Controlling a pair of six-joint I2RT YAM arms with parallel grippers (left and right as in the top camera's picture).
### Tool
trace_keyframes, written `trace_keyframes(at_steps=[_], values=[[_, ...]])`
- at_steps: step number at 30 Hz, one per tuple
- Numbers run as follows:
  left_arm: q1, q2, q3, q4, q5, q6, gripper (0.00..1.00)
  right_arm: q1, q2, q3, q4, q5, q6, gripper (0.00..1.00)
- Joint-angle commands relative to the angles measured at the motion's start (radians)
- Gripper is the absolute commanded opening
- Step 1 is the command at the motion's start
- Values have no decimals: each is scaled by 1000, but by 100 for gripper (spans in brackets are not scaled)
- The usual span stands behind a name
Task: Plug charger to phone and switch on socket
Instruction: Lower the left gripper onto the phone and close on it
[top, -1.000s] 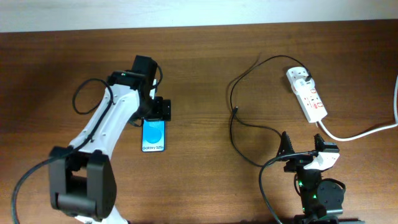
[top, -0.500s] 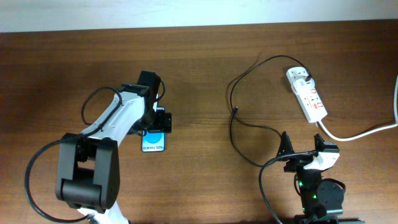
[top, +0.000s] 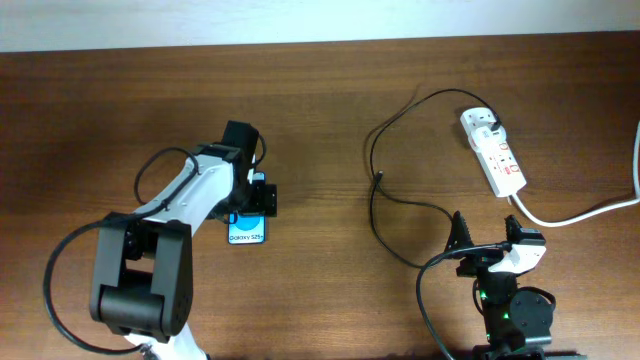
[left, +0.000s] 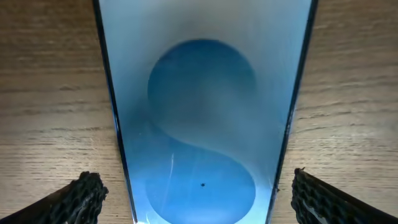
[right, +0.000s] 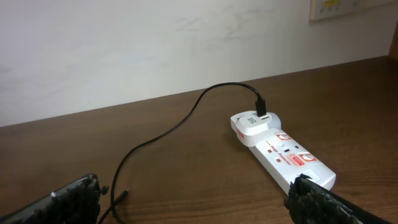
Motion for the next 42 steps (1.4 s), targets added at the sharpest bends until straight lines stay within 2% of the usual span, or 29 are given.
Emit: trace_keyframes(at_steps=[1,18,23,27,28,30,34,35,37,42], values=[[-2,12,-25,21,-7,1,99,-5,-6,-9,-1,11,-7,98],[-2,29,-75,107,-6,1,99,-5,-6,-9,-1,11,-7,98],[-2,77,-81,78,-6,1,100,-5,-6,-9,-1,11,-7,98],[-2,77,-82,48,-6,1,85,-5,-6,-9,-1,11,-7,98],[-2,77,-82,47,-6,1,83,-5,-6,-9,-1,11,-7,98],[-2,77,-82,47,-6,1,74,-5,-6,-9,-1,11,-7,98],[-2,77,-82,47,-6,1,69,-5,-6,-9,-1,11,-7,98],[-2,77,-82,48,-6,1,64,-5,-6,-9,-1,11,-7,98],[-2,77,-81,47,-6,1,60,-5,-6,-9,-1,11,-7,98],[-2,77,13,-13,-6,1,57,-5,-6,-9,-1,11,-7,98]])
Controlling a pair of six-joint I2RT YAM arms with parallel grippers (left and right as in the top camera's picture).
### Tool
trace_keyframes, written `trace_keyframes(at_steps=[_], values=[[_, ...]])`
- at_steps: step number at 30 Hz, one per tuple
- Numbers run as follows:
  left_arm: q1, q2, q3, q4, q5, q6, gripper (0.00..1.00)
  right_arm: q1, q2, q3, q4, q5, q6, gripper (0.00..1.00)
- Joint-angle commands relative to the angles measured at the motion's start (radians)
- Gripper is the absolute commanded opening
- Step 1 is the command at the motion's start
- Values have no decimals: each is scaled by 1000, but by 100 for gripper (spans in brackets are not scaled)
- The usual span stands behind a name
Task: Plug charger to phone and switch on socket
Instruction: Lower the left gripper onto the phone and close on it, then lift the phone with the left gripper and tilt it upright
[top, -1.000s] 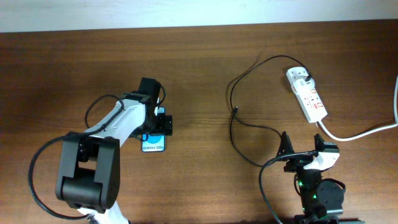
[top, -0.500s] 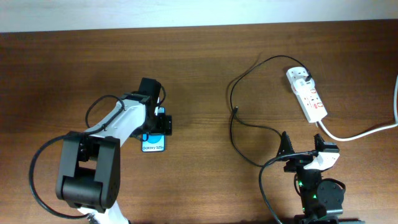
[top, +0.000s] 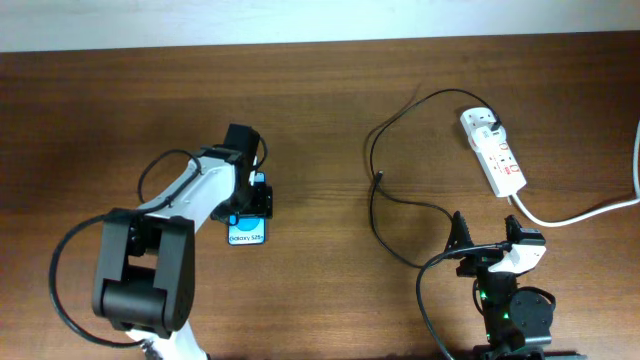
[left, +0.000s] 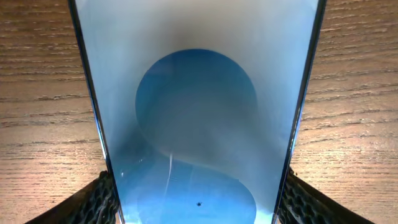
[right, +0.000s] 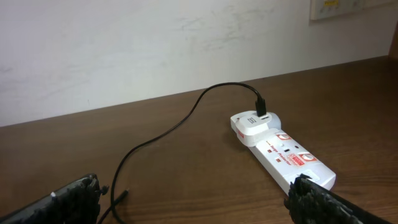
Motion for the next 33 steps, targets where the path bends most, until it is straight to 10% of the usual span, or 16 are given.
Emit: trace_keyframes(at_steps=[1,22,33], values=[[0,53,64,-58,-13,-2,57,-6,-6,-9,-1,11,-6,98],[0,-82,767,-727,0,-22,45,-6,-6,-9,-1,11,-6,98],[-5,-345,761,-887,384,-276,44,-6,-6,-9,-1,11,-6,98]])
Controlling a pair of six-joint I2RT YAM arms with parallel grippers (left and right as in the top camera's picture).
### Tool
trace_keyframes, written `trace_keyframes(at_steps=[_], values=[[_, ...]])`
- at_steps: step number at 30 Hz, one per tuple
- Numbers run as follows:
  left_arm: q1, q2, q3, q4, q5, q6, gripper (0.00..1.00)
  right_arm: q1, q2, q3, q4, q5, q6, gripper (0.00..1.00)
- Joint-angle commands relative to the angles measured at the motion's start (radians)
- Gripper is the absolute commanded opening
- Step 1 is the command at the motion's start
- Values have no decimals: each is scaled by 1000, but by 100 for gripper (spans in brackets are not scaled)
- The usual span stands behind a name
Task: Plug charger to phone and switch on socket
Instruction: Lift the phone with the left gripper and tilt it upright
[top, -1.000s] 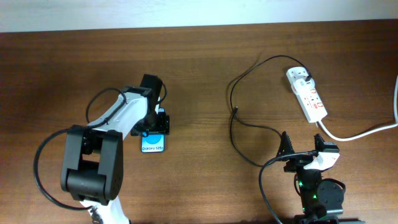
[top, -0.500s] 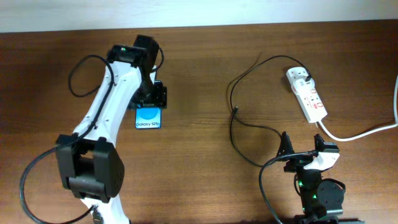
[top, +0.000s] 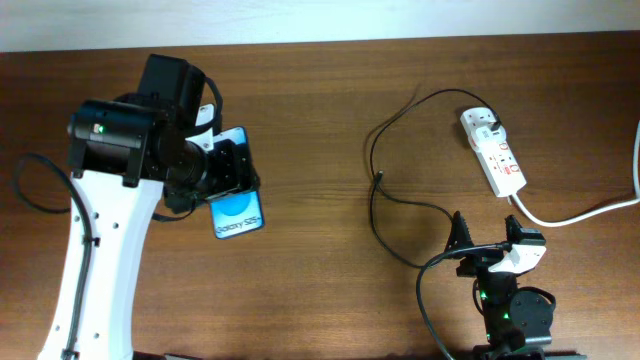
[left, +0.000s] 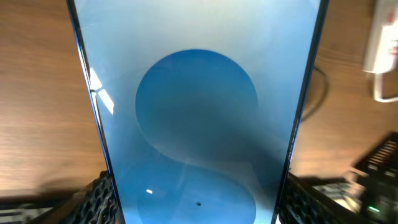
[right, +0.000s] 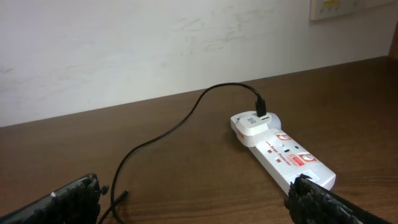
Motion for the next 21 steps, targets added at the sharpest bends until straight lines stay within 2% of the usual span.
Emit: trace_keyframes(at_steps=[1,4,12,18,21], values=[[-5,1,9,5,200,-85,45,-5,-6,-9,-1,11,-6,98],[-5,7,-36,5,284,-123,47,-5,-6,-9,0,11,-6,98],[-5,77,-174,12,291,-154,46,-5,-6,-9,-1,11,-6,98],[-4,179,-181,29,292,-154,47,-5,-6,-9,-1,11,-6,98],[-4,214,-181,88,320,-159,49,-5,-6,-9,-1,11,-6,98]])
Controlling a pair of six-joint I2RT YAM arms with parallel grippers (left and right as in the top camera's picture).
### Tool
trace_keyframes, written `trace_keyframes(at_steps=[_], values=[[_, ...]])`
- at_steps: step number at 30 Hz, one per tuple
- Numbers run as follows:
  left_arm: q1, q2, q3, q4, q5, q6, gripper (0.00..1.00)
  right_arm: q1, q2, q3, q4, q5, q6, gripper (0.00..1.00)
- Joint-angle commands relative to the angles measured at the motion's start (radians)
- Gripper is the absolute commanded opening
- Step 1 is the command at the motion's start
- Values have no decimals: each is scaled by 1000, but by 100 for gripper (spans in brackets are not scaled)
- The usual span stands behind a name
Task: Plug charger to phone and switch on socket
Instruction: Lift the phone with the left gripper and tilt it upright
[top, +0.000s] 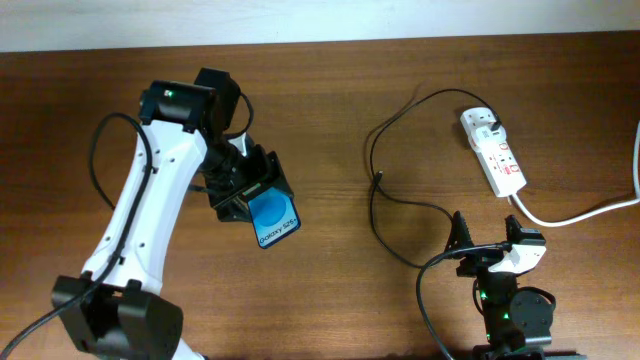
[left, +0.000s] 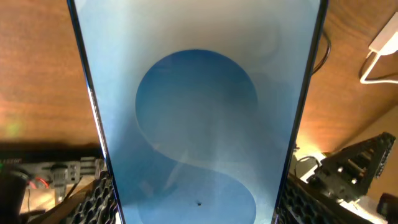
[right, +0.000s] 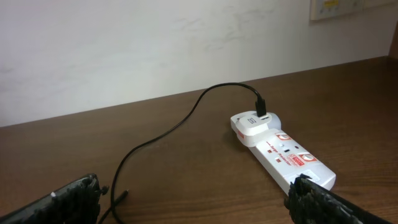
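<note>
My left gripper (top: 248, 192) is shut on the blue Samsung phone (top: 272, 215), held off the table left of centre; its screen (left: 196, 106) fills the left wrist view between both pads. The black charger cable (top: 375, 190) loops over the table's middle, its loose plug end (top: 381, 178) lying free, also in the right wrist view as cable end (right: 119, 196). The white power strip (top: 493, 152) lies at the far right with the charger adapter (right: 255, 127) plugged in. My right gripper (right: 198, 202) rests open near the front edge, well short of the strip.
A white mains lead (top: 585, 212) runs from the power strip off the right edge. A pale wall (right: 155, 43) stands behind the table. Bare brown tabletop (top: 400, 310) lies between the two arms.
The left arm has carried the phone to the right and nearer the table's middle, turning it so its lower end points to the right front. The right arm has not moved.
My left gripper stood open over the phone lying flat on the table. Then its pads were shut against the phone's edges. After that it held the phone raised off the table at the left, and now it holds it closer to the cable. The right gripper stayed open throughout.
</note>
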Motion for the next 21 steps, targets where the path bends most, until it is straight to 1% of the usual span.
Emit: trace_keyframes(at_steps=[1,5,7,8,10,11,13,15,16,17,18,20,21], values=[[-2,34,2,33,53,-14,49,-5,-6,-9,-1,11,-7,98],[-3,69,2,31,64,-13,48,-5,-6,-9,-2,-6,-6,98],[-3,69,2,30,65,-13,51,-5,-6,-9,0,-117,-6,98],[-4,69,2,30,80,-13,51,-5,-5,-9,9,-211,35,98],[-4,69,2,34,83,-13,50,-5,-4,-9,23,-381,222,98],[-5,69,2,33,83,-13,50,-5,-4,-9,26,-497,344,98],[-5,69,2,42,83,-13,50,-5,-4,-9,26,-634,458,98],[-5,69,2,42,83,-13,51,-5,-4,-9,26,-850,591,98],[-5,69,2,45,83,-13,51,-5,-4,-9,24,-910,618,98],[-5,69,2,46,83,-13,51,-5,-4,-9,14,-925,623,98],[-5,69,2,50,83,-13,50,-5,-4,-9,14,-921,626,98],[-5,69,2,51,83,-13,50,-5,-4,-9,3,-933,682,98],[-5,69,2,52,83,-13,50,-5,-4,-9,13,-933,666,98]])
